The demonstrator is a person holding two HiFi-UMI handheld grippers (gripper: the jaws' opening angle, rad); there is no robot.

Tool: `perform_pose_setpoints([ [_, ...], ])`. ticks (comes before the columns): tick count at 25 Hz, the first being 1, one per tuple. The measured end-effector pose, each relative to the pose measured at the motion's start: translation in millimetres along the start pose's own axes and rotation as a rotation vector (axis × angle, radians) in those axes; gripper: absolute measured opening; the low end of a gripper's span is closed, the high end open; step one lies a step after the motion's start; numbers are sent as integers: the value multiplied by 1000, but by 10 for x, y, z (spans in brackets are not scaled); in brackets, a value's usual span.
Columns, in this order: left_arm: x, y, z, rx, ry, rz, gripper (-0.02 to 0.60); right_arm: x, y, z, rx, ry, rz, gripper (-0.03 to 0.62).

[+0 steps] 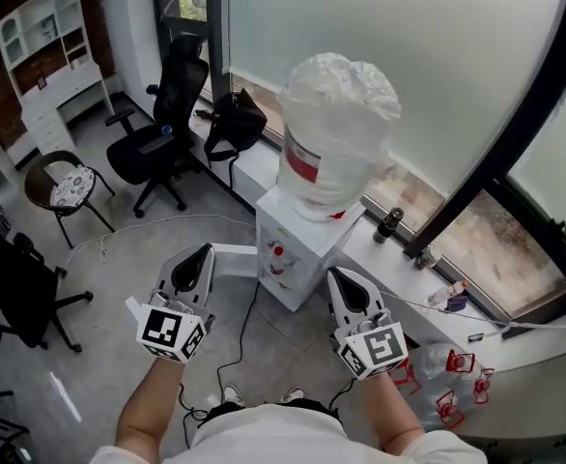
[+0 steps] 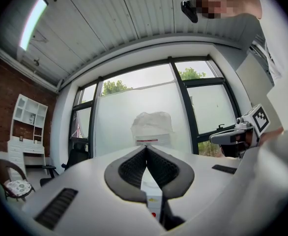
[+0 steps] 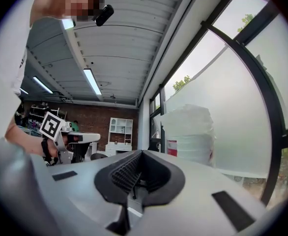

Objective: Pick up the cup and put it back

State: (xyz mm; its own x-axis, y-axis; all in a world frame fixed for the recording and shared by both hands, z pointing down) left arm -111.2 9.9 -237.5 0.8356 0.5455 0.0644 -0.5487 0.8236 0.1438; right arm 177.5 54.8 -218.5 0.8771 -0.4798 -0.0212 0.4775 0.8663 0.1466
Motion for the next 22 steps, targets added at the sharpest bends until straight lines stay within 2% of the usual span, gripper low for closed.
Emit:
perform_pose_setpoints([
  [4, -78, 280, -133, 23, -10, -38, 23, 133, 111, -44, -4, -1, 40, 20],
  [9, -170, 597, -255, 57, 4, -131, 23, 268, 317, -92, -13, 5, 116, 20],
  [15, -206, 975, -415, 73, -62, -233, 23, 351, 591, -185, -16, 14, 202, 20],
  [22, -169, 1038, -435, 97, -43, -251, 23, 360, 621, -212, 5, 0, 261, 20],
])
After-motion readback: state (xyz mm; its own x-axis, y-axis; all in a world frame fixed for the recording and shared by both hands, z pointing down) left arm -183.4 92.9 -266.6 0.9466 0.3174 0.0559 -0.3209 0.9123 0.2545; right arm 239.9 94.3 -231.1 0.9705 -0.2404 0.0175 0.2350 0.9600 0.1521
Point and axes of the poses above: the fingertips, and each gripper's own axes: y backward along the fingers, x to its right, z out of its underside, the point moved 8 cm from there along y, backward along the fingers, and after that the axes turned 7 degrees about x, right-handed, at the moved point
